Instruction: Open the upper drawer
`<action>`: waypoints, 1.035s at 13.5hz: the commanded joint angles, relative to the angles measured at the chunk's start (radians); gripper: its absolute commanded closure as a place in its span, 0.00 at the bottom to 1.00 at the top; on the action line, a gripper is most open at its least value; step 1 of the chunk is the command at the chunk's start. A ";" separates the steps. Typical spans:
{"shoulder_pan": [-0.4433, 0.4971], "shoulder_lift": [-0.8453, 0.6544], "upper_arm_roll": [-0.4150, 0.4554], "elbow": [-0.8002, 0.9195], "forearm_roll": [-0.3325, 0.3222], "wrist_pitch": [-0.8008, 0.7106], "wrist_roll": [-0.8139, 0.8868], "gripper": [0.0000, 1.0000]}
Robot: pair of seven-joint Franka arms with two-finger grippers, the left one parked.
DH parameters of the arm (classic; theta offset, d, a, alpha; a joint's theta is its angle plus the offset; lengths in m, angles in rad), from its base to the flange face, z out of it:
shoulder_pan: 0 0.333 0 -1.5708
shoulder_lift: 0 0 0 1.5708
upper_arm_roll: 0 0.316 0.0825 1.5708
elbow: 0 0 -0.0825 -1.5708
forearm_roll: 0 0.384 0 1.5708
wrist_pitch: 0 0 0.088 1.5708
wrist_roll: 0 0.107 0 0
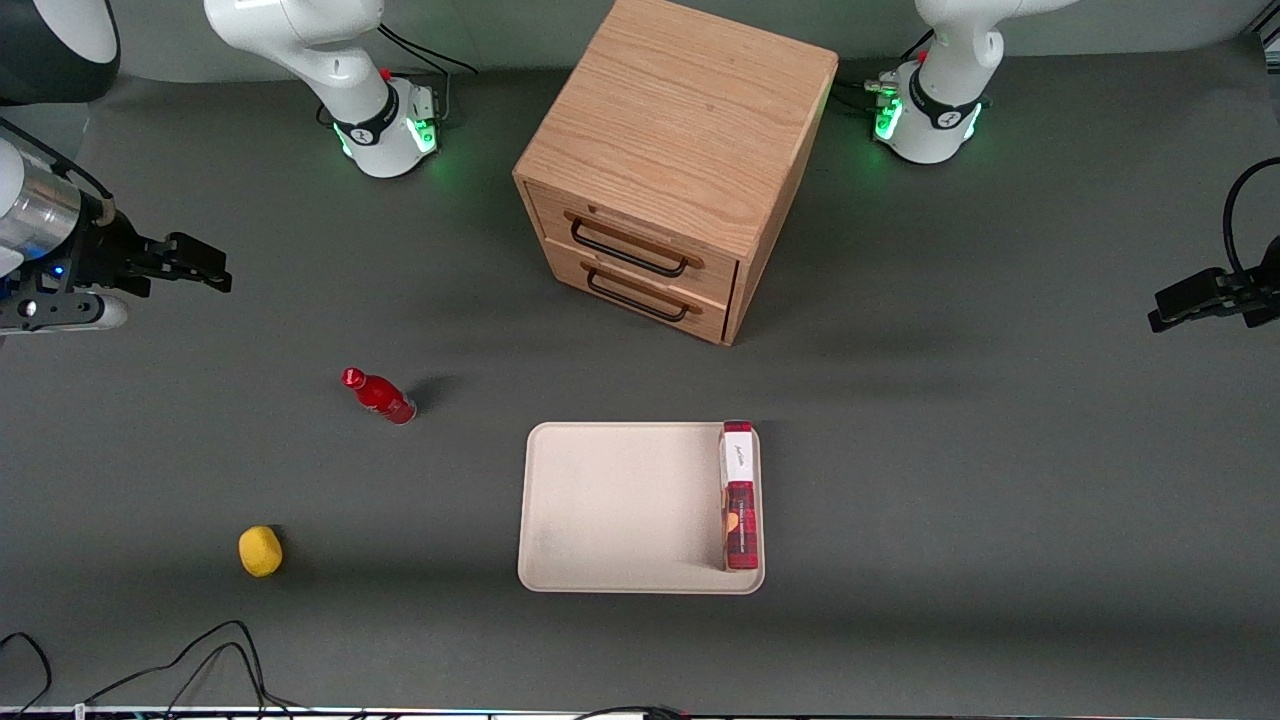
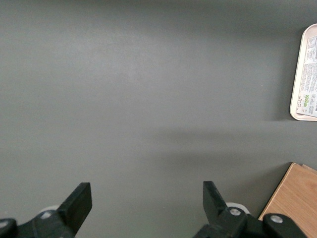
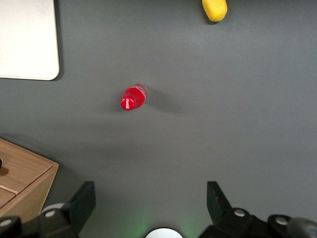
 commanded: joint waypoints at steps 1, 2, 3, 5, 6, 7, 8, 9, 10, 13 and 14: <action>-0.012 0.001 0.015 0.014 -0.015 0.000 -0.019 0.00; -0.011 0.001 0.015 0.021 -0.014 -0.004 -0.021 0.00; -0.005 0.003 0.015 0.023 -0.014 -0.004 -0.021 0.00; -0.003 0.011 0.015 0.026 -0.014 -0.004 -0.022 0.00; -0.011 0.012 0.015 0.026 -0.009 -0.006 -0.021 0.00; -0.014 0.014 0.015 0.029 -0.005 -0.006 -0.021 0.00; -0.014 0.015 0.014 0.029 0.004 -0.006 -0.021 0.00; -0.006 0.015 0.014 0.031 0.004 -0.003 -0.021 0.00; 0.004 0.017 0.015 0.041 0.004 -0.003 -0.021 0.00; 0.072 0.063 0.026 0.083 0.004 0.002 -0.019 0.00; 0.084 0.084 0.029 0.094 0.006 0.002 -0.022 0.00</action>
